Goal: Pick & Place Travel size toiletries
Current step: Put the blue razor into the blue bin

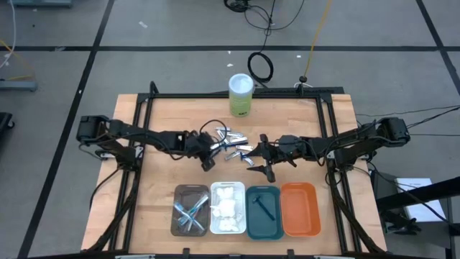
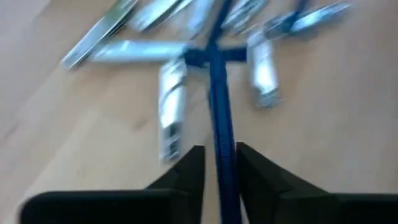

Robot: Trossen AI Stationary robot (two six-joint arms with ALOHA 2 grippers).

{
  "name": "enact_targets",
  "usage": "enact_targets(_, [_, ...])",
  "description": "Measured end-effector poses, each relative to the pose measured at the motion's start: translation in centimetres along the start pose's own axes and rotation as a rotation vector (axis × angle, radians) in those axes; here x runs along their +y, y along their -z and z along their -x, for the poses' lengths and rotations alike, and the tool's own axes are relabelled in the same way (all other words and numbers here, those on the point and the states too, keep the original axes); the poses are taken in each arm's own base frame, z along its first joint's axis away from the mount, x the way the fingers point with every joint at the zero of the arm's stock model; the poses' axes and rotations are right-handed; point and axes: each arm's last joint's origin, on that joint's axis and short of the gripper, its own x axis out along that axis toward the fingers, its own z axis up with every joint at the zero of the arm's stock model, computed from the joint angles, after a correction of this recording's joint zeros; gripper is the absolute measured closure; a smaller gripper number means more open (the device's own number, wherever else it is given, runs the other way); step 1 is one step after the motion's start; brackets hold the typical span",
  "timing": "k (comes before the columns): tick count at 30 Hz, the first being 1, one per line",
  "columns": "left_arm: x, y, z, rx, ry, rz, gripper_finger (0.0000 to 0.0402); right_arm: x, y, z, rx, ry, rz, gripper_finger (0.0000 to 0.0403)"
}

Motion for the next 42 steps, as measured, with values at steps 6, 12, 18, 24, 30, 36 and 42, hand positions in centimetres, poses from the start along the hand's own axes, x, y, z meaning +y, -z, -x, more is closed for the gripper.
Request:
enact_targets(6, [0.7,0.8,0.0,0.054,-0.122,0.022,0.0230,0.0,0.0,0.0,0.000,0.000,0.000,0.0161])
enact_targets(12, [1.1,0.6,0.0,0.032,-0.171,0.001,0.0199,0.0,0.0,0.0,0.000,0.000,0.000,0.0161])
enact_targets(18, [1.0,0.9,-0.7,0.092,-0.109,-0.018,0.0206,0.0,0.0,0.0,0.000,0.000,-0.003,0.0161])
enact_targets(24, [1.5,1.5,-2.8,0.142,-0.161,-0.037,0.0202,0.0,0.1,0.0,0.012,0.001,-0.004,0.0161])
enact_targets(30, [1.9,1.6,-4.2,0.158,-0.153,-0.057,0.0198,0.0,0.1,0.0,0.013,0.001,-0.004,0.0161])
enact_targets(36, [2.1,1.4,-4.2,0.151,-0.151,-0.071,0.0220,0.0,0.2,0.0,0.015,0.001,-0.005,0.0161])
enact_targets(42, [2.4,1.5,-4.3,0.176,-0.128,-0.083,0.0265,0.0,0.2,0.0,0.016,0.001,-0.005,0.0161])
